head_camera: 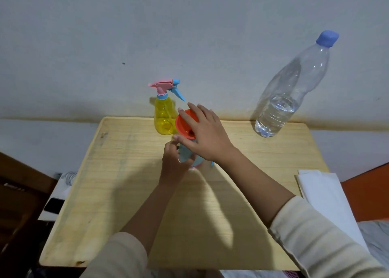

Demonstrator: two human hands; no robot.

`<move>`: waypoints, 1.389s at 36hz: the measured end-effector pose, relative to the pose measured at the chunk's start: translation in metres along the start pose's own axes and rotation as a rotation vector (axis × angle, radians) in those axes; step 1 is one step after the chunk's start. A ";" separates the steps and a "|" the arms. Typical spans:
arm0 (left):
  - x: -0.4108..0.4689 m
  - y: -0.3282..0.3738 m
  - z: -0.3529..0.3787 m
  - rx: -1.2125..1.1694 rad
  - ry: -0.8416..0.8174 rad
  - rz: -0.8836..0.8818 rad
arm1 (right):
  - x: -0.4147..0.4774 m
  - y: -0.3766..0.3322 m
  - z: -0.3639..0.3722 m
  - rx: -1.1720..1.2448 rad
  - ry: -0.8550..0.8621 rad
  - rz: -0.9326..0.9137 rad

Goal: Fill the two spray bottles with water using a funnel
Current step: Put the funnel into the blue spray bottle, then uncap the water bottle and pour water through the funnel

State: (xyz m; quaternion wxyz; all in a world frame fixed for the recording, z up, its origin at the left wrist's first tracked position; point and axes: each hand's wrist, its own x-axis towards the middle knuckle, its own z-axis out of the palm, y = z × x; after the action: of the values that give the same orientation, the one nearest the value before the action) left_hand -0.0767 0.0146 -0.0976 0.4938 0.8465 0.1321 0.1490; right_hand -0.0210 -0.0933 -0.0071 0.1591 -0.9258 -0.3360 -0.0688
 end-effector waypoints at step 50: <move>0.007 0.213 0.100 -0.430 -0.461 0.202 | -0.120 0.121 -0.048 0.611 0.648 0.906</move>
State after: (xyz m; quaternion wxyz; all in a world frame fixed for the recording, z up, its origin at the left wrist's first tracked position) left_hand -0.0159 -0.1642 0.0431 0.6609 0.7430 -0.1023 0.0265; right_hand -0.0357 -0.2694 -0.0199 0.5232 -0.8211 0.1498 -0.1722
